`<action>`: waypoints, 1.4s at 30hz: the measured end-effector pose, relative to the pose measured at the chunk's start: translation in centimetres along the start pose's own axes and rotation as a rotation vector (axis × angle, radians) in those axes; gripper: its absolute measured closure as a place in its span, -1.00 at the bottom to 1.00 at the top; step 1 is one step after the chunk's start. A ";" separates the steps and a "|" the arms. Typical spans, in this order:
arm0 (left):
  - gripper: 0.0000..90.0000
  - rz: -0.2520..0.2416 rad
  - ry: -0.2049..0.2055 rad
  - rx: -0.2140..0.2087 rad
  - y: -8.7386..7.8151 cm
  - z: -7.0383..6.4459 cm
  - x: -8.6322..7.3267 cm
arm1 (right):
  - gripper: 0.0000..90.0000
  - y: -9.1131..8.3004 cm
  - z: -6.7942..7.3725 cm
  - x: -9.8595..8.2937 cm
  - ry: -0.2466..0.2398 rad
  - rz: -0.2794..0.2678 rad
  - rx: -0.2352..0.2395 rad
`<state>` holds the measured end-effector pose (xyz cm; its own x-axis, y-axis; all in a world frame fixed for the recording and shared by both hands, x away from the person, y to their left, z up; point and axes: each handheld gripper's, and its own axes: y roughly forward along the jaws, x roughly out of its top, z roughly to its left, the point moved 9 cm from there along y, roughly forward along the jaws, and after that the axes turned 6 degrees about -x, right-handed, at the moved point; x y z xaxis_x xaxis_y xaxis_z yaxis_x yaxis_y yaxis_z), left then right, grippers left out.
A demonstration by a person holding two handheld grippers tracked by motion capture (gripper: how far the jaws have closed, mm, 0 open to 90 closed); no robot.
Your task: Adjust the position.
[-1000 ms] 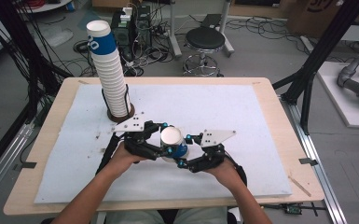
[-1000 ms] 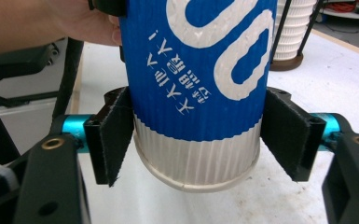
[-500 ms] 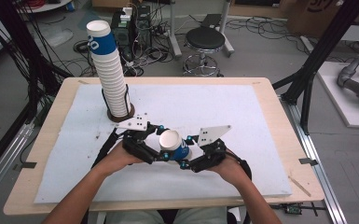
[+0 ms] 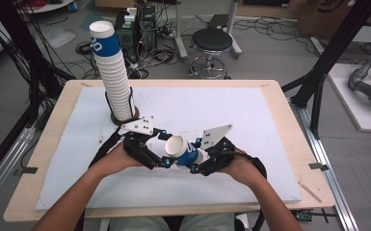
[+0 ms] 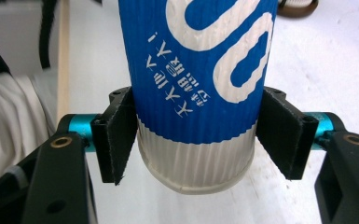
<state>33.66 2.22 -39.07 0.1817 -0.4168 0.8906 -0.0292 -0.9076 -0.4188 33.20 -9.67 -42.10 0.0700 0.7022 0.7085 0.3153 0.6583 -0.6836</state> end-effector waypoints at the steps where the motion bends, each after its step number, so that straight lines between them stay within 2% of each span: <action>1: -0.63 0.017 0.005 -0.007 0.1 0.0 0.0 | -0.27 0.3 0.1 -0.1 -0.025 0.042 -0.002; 3: -0.63 0.055 0.016 -0.020 0.6 -0.1 0.0 | -0.27 0.6 0.2 -0.1 -0.040 0.068 0.008; 6: -0.62 0.079 0.014 -0.029 1.1 -0.1 -0.2 | -0.27 0.9 0.4 -0.1 -0.055 0.094 0.014; 10: -0.43 0.111 0.027 -0.041 1.3 -0.1 -0.7 | -0.27 0.8 0.6 -0.1 -0.060 0.101 0.025; 16: -0.33 0.124 0.055 -0.041 1.3 -0.1 -0.8 | -0.28 0.7 0.6 -0.2 -0.060 0.107 0.030; 19: -0.35 0.115 0.057 -0.053 1.2 -0.1 -0.8 | -0.38 0.7 0.7 -0.3 -0.052 0.102 0.035; 20: -0.35 0.097 0.060 -0.056 1.0 -0.1 -0.6 | -0.45 0.6 0.6 -0.1 -0.024 0.065 0.039; 21: -0.35 0.097 0.060 -0.056 1.0 -0.1 -0.6 | -0.45 0.6 0.6 -0.1 -0.024 0.065 0.039; 22: -0.35 0.069 0.061 -0.057 0.8 -0.1 -0.5 | -0.51 0.2 0.5 -0.1 0.007 0.020 0.035; 25: -0.35 0.043 0.058 -0.057 0.5 -0.1 -0.5 | -0.52 -0.5 0.1 0.0 0.049 -0.067 0.020; 26: -0.35 0.027 0.058 -0.057 0.3 -0.1 -0.5 | -0.52 -0.5 0.1 0.0 0.049 -0.067 0.020; 27: -0.35 -0.002 0.046 -0.057 0.2 -0.1 -0.4 | -0.53 -1.1 -0.2 0.0 0.093 -0.132 0.008; 31: -0.35 -0.062 0.038 -0.049 -0.5 0.1 -0.4 | -0.54 -2.1 -0.6 -0.2 0.168 -0.234 -0.018; 32: -0.35 -0.083 0.038 -0.048 -0.7 0.2 -0.5 | -0.54 -2.2 -0.8 -0.3 0.178 -0.248 -0.033; 33: -0.35 -0.083 0.038 -0.048 -0.7 0.2 -0.5 | -0.54 -2.2 -0.8 -0.3 0.178 -0.248 -0.033; 34: -0.35 -0.090 0.039 -0.048 -0.9 0.3 -0.6 | -0.54 -2.4 -0.9 -0.6 0.207 -0.269 -0.041; 36: -0.35 -0.112 0.039 -0.045 -1.0 0.3 -0.7 | -0.54 -2.4 -1.0 -0.7 0.217 -0.282 -0.048; 38: -0.35 -0.129 0.038 -0.041 -1.1 0.3 -0.7 | -0.54 -2.5 -0.9 -1.0 0.243 -0.313 -0.035; 42: -0.35 -0.161 0.040 -0.034 -1.2 0.5 -0.9 | -0.54 -2.2 -0.6 -1.4 0.268 -0.334 -0.027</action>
<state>33.99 3.72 -39.41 0.1476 -0.2670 0.9523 -0.0361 -0.9637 -0.2646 33.01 -12.29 -41.50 0.2025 0.3538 0.9132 0.3867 0.8278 -0.4065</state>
